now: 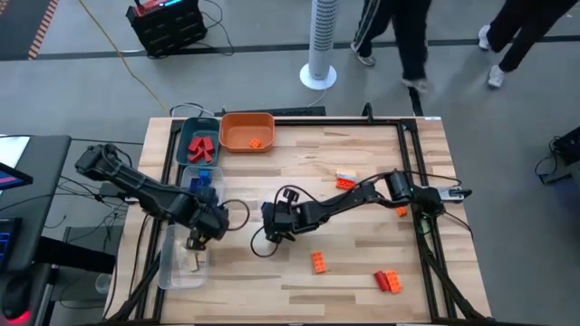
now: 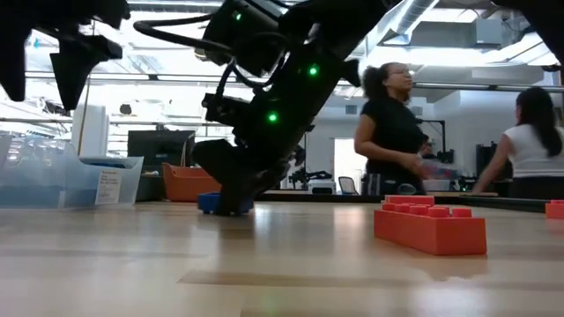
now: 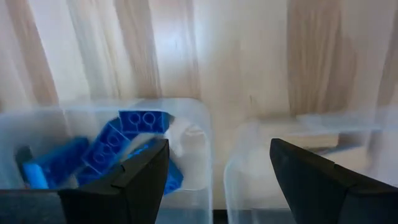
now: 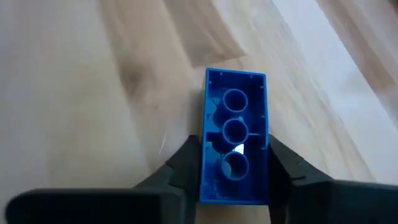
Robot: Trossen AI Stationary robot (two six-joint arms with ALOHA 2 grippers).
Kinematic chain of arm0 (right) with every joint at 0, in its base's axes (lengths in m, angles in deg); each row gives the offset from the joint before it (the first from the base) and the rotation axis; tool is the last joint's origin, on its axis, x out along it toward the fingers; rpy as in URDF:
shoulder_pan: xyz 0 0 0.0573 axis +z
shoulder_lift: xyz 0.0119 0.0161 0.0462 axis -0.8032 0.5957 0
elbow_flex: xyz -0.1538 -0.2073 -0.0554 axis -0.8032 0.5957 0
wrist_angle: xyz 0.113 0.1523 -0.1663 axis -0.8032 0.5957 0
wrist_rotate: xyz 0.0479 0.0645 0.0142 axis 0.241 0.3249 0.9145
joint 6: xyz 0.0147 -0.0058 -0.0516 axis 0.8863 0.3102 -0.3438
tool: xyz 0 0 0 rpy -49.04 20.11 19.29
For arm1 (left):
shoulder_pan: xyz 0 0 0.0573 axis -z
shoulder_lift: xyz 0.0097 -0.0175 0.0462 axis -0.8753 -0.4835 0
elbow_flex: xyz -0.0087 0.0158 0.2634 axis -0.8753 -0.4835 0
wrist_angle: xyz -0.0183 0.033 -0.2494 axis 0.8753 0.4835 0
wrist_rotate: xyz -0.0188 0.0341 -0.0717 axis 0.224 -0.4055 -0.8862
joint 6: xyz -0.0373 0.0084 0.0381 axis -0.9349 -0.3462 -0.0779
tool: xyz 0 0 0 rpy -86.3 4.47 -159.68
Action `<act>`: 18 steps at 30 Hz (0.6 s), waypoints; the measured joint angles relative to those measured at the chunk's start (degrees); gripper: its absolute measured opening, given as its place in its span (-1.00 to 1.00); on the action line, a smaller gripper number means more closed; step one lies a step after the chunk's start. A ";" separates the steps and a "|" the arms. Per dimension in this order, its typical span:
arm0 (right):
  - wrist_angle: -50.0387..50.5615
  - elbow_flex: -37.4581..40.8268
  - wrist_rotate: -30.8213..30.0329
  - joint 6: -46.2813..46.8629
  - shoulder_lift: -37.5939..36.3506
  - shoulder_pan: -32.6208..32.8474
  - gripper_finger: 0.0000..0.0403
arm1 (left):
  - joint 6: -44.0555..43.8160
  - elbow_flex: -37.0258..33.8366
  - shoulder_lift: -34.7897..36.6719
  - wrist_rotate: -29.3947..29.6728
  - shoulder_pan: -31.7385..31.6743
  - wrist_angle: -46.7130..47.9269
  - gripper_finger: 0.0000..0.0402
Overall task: Sort blocks
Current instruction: Put the blue game piece into the top transparent bin
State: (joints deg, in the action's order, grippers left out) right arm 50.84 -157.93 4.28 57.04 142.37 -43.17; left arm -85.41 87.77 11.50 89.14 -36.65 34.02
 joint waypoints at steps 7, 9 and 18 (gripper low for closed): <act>-0.01 0.15 -2.09 -3.35 -0.38 3.98 -0.39 | 1.08 0.00 0.02 5.58 4.97 -4.04 0.35; -1.50 0.32 -3.92 -5.20 -0.55 5.56 -0.32 | 0.09 0.00 0.02 5.75 5.31 -6.36 0.35; -16.87 0.24 -6.90 -13.89 -0.72 8.96 -0.35 | 1.67 -0.02 -0.44 8.79 5.39 -15.23 0.35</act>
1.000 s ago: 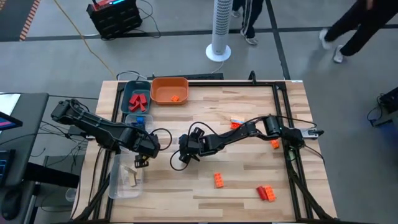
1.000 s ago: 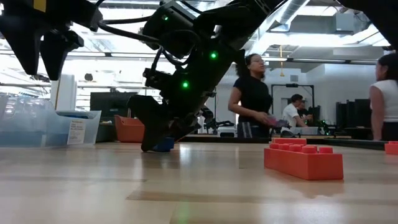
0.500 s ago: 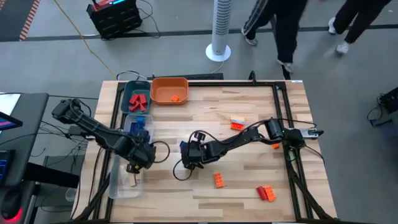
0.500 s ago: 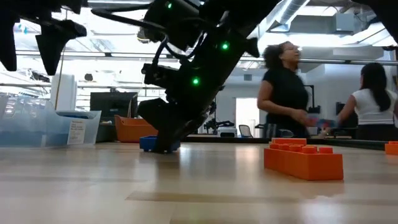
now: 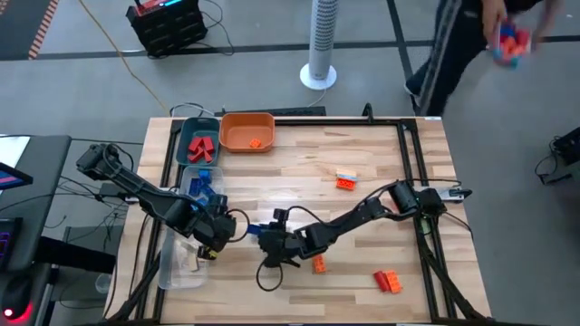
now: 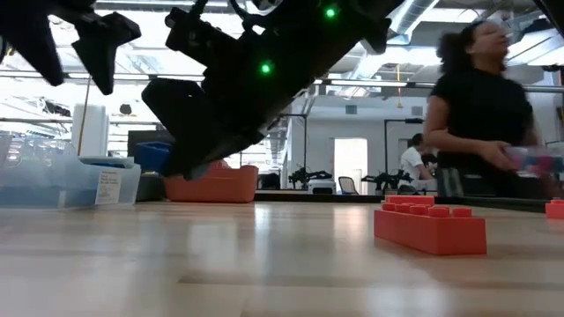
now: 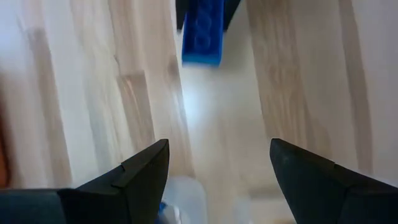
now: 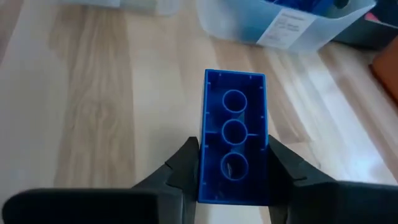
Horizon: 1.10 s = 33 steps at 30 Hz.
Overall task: Sort blocks
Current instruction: Put the blue game piece into the top transparent bin
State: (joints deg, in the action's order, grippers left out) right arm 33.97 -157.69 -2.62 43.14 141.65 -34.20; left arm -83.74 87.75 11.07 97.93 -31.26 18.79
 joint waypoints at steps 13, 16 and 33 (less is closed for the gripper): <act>-9.85 -0.56 -0.21 -2.44 -0.55 -0.05 -0.34 | 0.62 -0.01 -0.11 5.68 -0.04 -6.18 0.35; -10.06 -2.22 -0.21 -3.58 -0.55 -0.05 -0.34 | 0.62 -0.02 -0.11 5.70 -0.04 -6.21 0.35; -11.14 -7.32 -0.47 -8.18 -0.59 -0.10 -0.33 | 5.36 0.00 -0.11 4.69 -0.04 -8.48 0.15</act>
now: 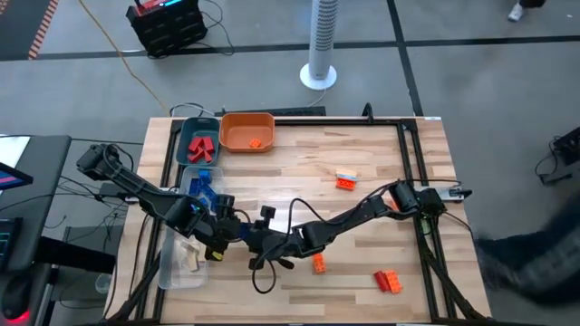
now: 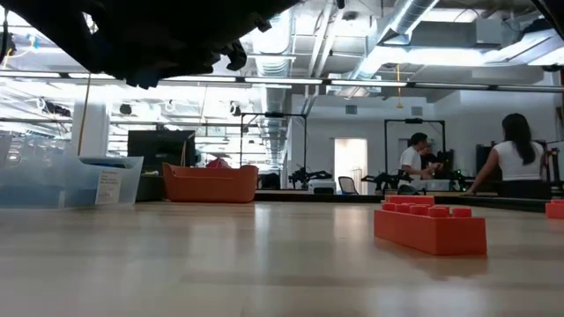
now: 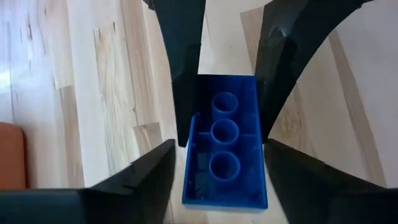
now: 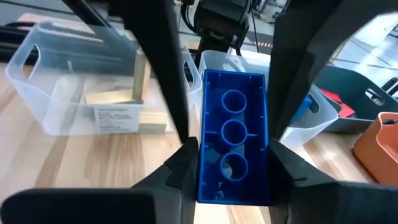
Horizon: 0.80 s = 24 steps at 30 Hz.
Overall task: Sort blocks
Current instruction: Put the blue game piece into the top transparent bin
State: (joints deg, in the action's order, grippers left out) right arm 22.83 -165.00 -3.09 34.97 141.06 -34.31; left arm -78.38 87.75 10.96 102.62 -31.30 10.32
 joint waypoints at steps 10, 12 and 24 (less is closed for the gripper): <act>4.16 -0.01 0.04 1.31 0.00 -0.04 0.00 | -2.91 0.00 -0.02 0.30 -0.02 2.58 -0.34; 8.54 0.02 0.09 3.06 -0.20 -0.08 0.07 | -5.26 0.59 -0.02 -0.14 -0.22 7.68 -0.34; 22.44 0.06 0.42 11.50 -1.10 -0.45 0.13 | -18.37 -2.92 0.97 -5.92 -10.18 38.59 -0.34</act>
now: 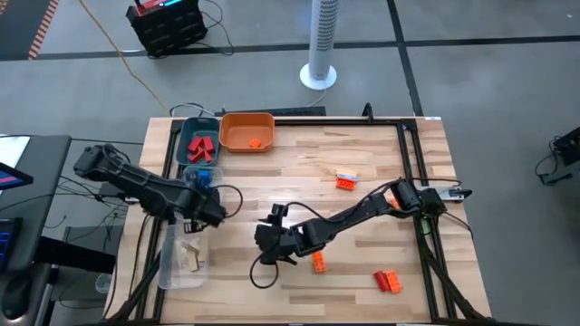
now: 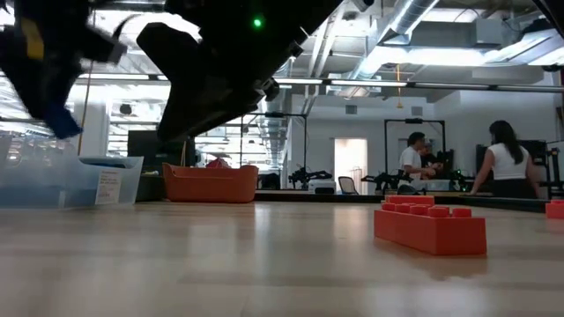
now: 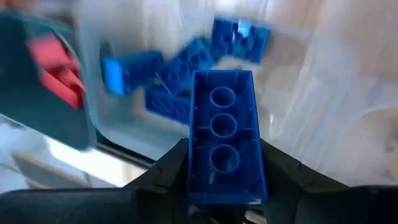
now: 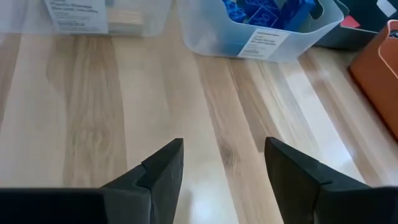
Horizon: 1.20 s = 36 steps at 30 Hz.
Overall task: Sort blocks
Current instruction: Put the blue game piece into the top transparent bin, then put the orange game piece into the orange bin
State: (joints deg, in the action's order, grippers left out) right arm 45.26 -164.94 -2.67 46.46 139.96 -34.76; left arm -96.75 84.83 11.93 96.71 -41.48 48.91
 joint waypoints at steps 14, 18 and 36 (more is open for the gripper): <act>8.40 0.00 0.19 3.25 -1.50 0.48 0.13 | 2.14 -5.83 0.29 -1.16 -7.65 -1.23 0.61; 18.45 0.02 0.44 13.00 -4.17 1.48 0.13 | 1.07 -2.50 0.32 -1.27 -6.02 -1.18 0.73; 42.67 7.03 0.00 71.93 -7.58 20.43 0.13 | -6.22 3.16 0.34 0.51 4.76 -12.88 0.60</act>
State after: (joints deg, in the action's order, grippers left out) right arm 87.93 -157.91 -2.67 118.39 132.38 -14.33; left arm -102.97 87.99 12.27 97.22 -36.72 36.02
